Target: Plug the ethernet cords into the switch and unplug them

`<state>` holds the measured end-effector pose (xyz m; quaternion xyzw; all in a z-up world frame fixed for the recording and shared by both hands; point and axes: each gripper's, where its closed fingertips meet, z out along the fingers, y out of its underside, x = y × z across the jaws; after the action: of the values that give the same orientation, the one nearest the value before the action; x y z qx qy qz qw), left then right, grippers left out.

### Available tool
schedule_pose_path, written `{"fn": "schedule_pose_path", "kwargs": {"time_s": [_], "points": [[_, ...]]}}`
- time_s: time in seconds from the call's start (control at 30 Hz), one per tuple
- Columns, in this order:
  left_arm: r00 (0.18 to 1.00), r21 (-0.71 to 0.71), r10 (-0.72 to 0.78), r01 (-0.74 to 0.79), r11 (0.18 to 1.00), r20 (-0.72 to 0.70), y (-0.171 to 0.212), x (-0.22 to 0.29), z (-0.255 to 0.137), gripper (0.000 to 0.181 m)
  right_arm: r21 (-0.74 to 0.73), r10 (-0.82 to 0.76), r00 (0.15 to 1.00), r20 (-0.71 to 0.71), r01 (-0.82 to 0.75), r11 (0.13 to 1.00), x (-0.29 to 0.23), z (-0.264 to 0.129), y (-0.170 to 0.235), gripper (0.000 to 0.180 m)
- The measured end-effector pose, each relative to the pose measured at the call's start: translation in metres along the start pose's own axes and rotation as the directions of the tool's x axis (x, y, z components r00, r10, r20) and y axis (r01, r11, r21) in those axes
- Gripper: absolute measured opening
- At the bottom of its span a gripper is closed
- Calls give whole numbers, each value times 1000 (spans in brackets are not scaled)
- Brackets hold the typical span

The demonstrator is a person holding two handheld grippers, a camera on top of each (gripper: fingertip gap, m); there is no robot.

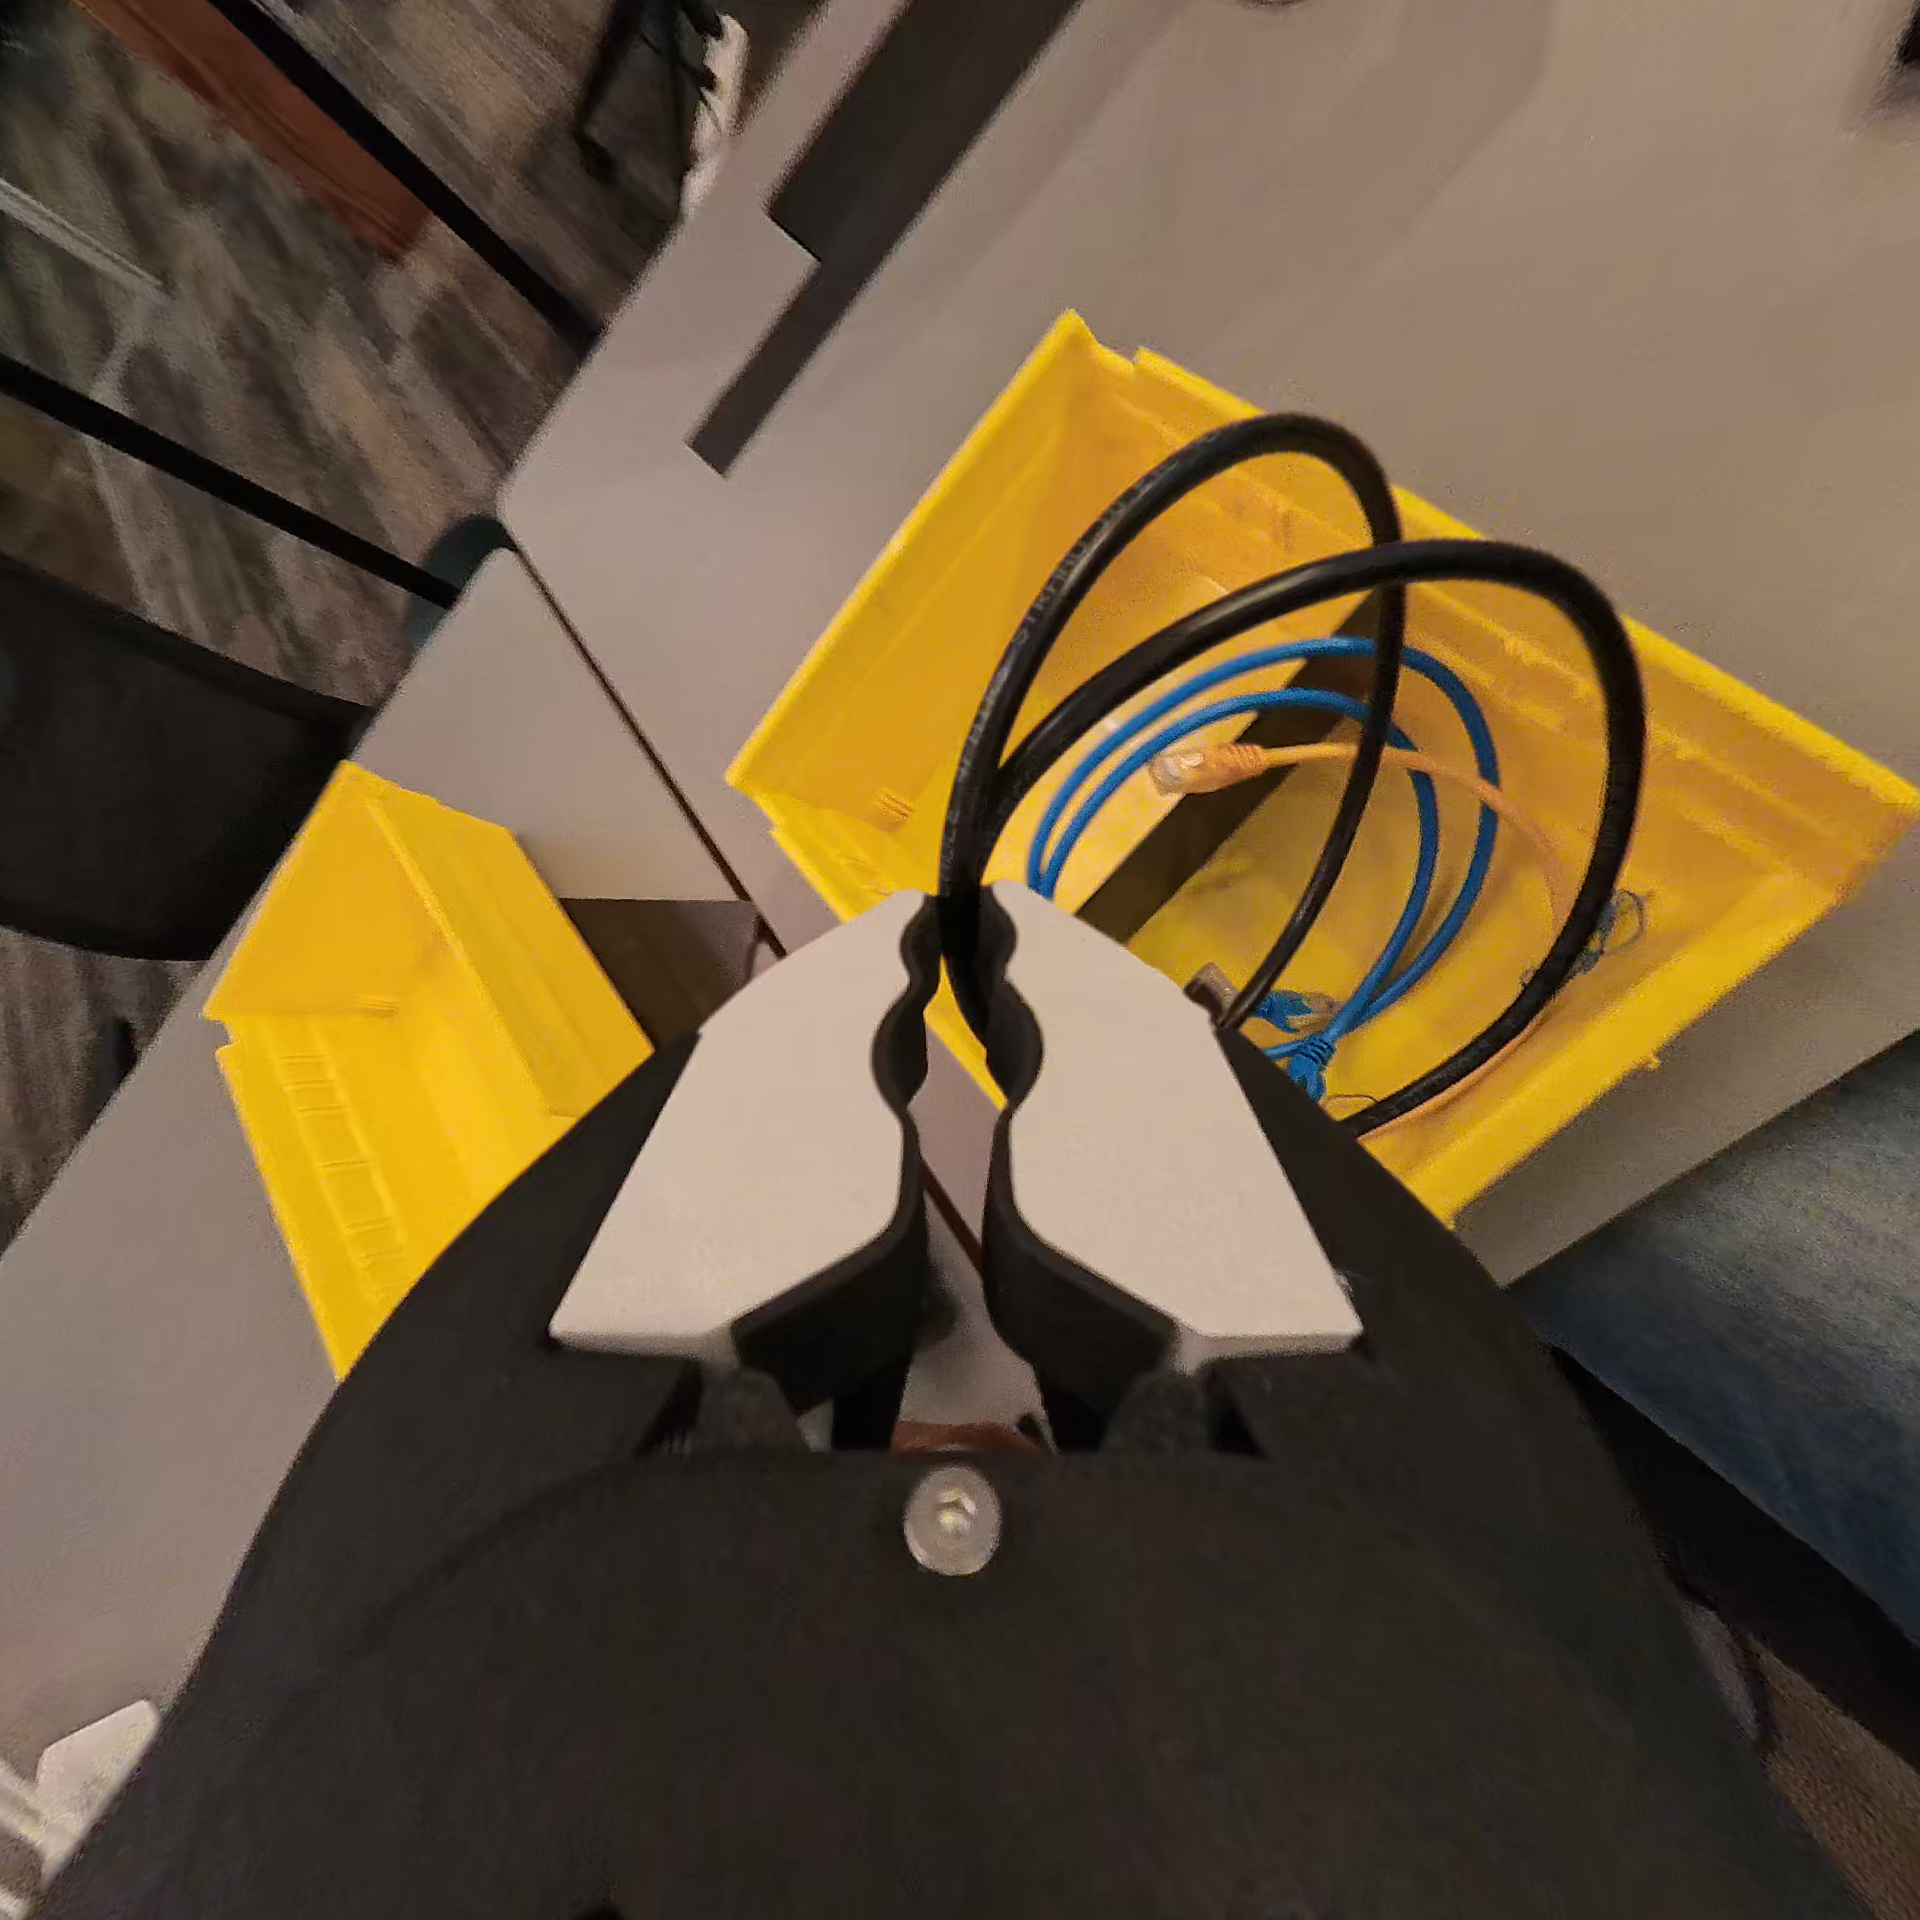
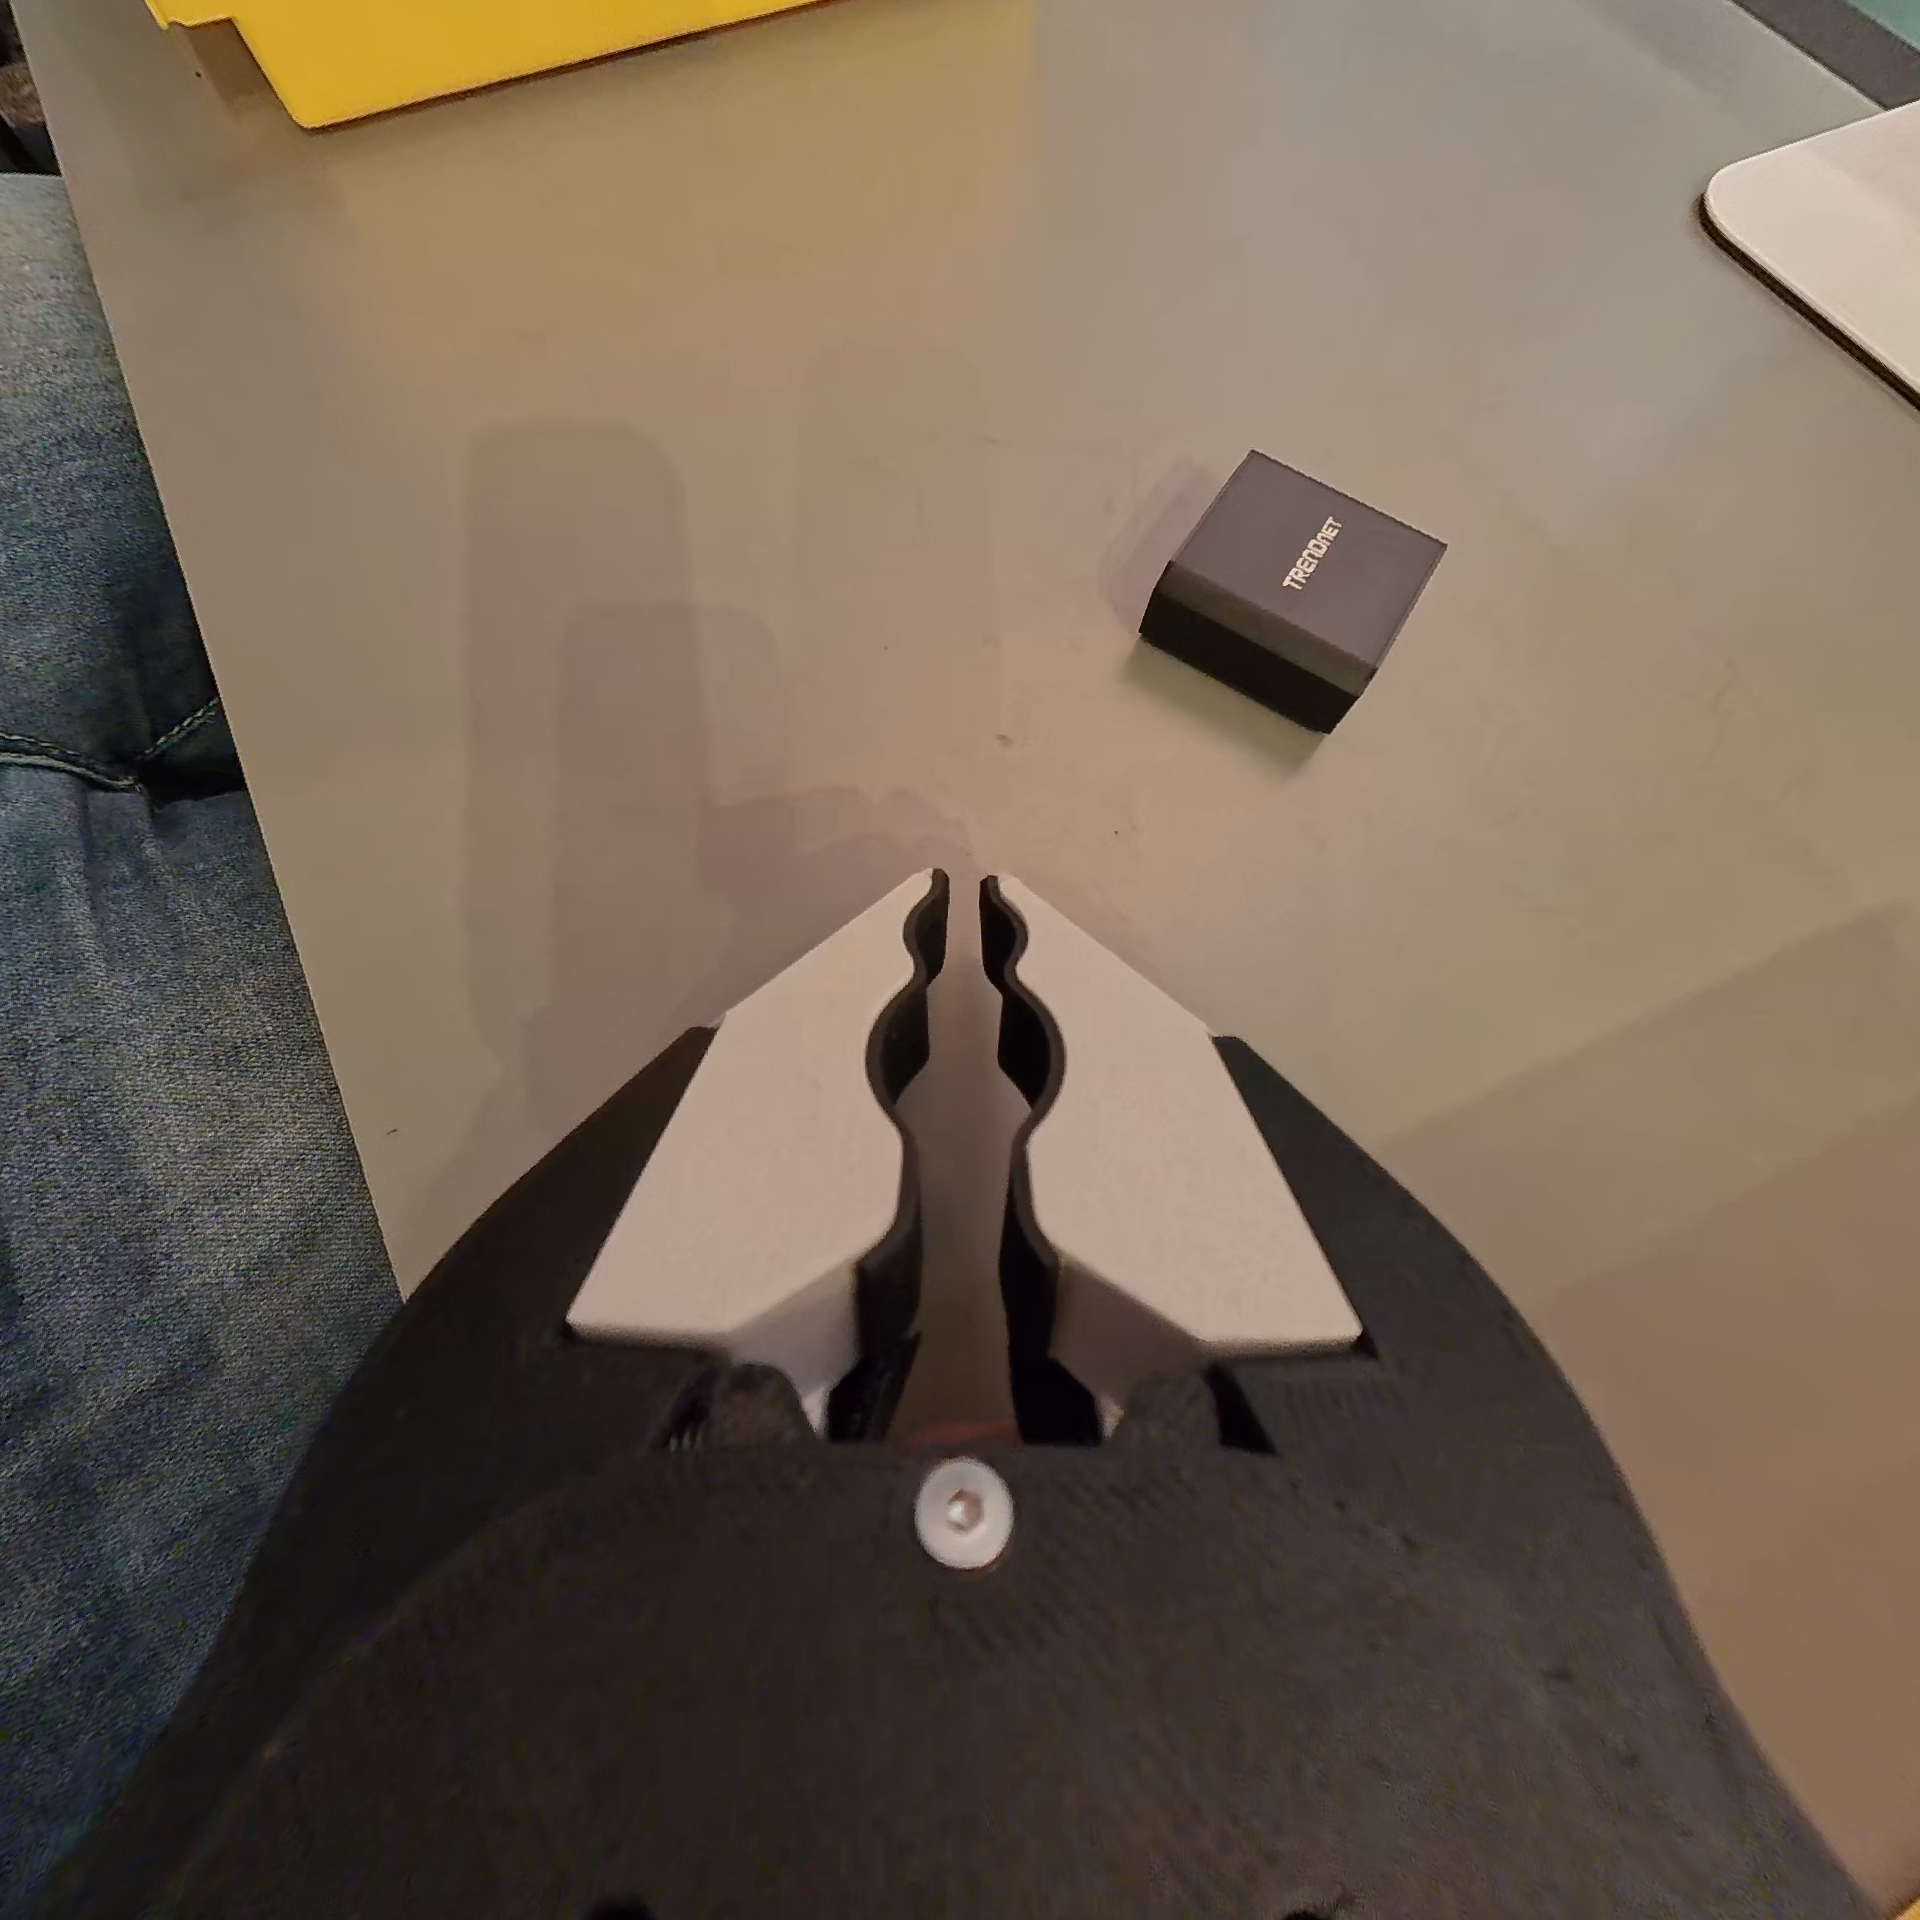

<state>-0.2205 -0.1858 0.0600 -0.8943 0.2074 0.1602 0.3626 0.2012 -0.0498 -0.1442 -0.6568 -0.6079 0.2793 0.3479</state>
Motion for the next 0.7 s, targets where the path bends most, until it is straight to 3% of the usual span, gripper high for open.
{"fn": "schedule_pose_path", "kwargs": {"time_s": [0.17, 0.3, 0.5, 0.7], "points": [[997, 99, 53, -59, 993, 64, -43, 0, -41, 6, 15, 4, 1000, -4, -4, 1000, 1, -2, -2, 4], [968, 149, 239, -248, 957, 74, -108, 35, -46, 6, 40, 0, 1000, -4, 0, 999, 2, -4, -6, 0], [795, 206, 602, -579, 789, -74, -197, 134, 3, 6, 63, 22, 1000, -17, -20, 998, 6, -6, -8, 1], [570, 253, 761, -722, 644, -310, -208, 230, 83, 6, 86, 48, 999, -20, -46, 995, 9, -9, -11, 1]]}}
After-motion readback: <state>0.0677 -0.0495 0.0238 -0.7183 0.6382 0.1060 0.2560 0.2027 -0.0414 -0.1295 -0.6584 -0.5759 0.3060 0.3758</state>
